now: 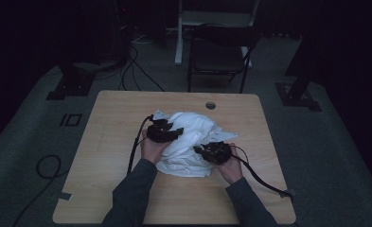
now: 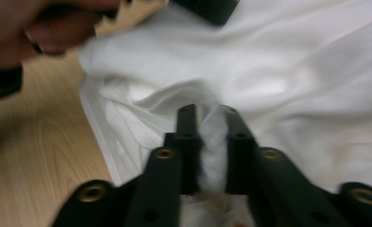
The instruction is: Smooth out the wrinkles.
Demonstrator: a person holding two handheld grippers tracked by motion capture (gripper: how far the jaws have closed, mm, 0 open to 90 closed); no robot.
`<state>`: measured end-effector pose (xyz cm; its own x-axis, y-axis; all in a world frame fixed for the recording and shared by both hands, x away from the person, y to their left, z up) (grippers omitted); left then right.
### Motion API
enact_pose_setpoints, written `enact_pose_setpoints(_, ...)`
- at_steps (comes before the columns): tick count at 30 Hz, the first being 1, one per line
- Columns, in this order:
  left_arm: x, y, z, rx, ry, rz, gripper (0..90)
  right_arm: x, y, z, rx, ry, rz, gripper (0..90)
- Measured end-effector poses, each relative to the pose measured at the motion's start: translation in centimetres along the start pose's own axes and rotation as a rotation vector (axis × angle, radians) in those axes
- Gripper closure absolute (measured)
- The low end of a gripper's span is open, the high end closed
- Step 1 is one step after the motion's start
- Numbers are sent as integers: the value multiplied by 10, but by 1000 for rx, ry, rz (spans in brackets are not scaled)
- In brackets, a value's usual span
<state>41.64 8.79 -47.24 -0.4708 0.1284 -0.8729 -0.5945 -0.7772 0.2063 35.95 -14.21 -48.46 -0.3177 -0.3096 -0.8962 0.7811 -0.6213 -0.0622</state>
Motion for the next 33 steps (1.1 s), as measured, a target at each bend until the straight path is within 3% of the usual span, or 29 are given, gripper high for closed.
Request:
enact_pose_setpoints(2,0,-1,1,-1,-1,1,482,-5,3,17,15,49,15,857)
enact_pose_setpoints(5,0,-2,3,1,7,9,478,-9,14,49,-18,141,-10,866)
enact_pose_setpoints(6,0,-2,3,4,12,13,474,-7,16,55,-21,148,-14,866)
enact_pose_setpoints(8,0,-1,3,3,12,12,470,1,22,65,-38,134,-7,865)
enact_pose_setpoints(10,2,3,1,12,3,-1,468,15,27,65,-66,63,-19,849)
enact_pose_setpoints(11,3,5,-1,17,-3,-6,468,26,31,61,-59,-5,-19,799)
enact_pose_setpoints(13,5,9,-5,15,-13,-17,466,36,35,58,-49,-42,-40,631)
enact_pose_setpoints(16,8,14,-8,16,-14,-28,457,32,38,69,-63,36,-72,429)
enact_pose_setpoints(19,6,16,-8,14,-10,-32,456,11,39,78,-25,114,-80,395)
enact_pose_setpoints(21,6,18,-9,12,-10,-34,455,-3,40,74,20,121,-74,392)
enact_pose_setpoints(23,6,18,-9,12,-11,-35,454,-13,41,57,80,82,-69,370)
enact_pose_setpoints(27,6,19,-9,12,-12,-38,452,-12,49,22,163,6,-96,330)
enact_pose_setpoints(29,6,20,-9,15,-11,-38,447,-6,56,2,198,-46,-140,364)
enact_pose_setpoints(30,7,21,-9,16,-10,-40,445,-4,58,-3,204,-63,-152,432)
enact_pose_setpoints(31,7,21,-9,19,-10,-44,442,-1,60,-8,206,-82,-154,587)
enact_pose_setpoints(33,7,21,-8,24,-11,-49,439,2,64,-12,224,-108,-143,766)
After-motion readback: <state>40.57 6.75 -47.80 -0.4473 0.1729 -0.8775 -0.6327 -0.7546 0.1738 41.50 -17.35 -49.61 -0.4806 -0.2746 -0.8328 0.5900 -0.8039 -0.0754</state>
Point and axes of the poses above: each handheld gripper's, and its own axes: z roughly backward along the jaws, x roughly out of its underside, y roughly to its right, the point moved 1 cm from there along -z, roughly forward along the jaws, and after that the axes turned 7 degrees about y, right-handed, at the moved point
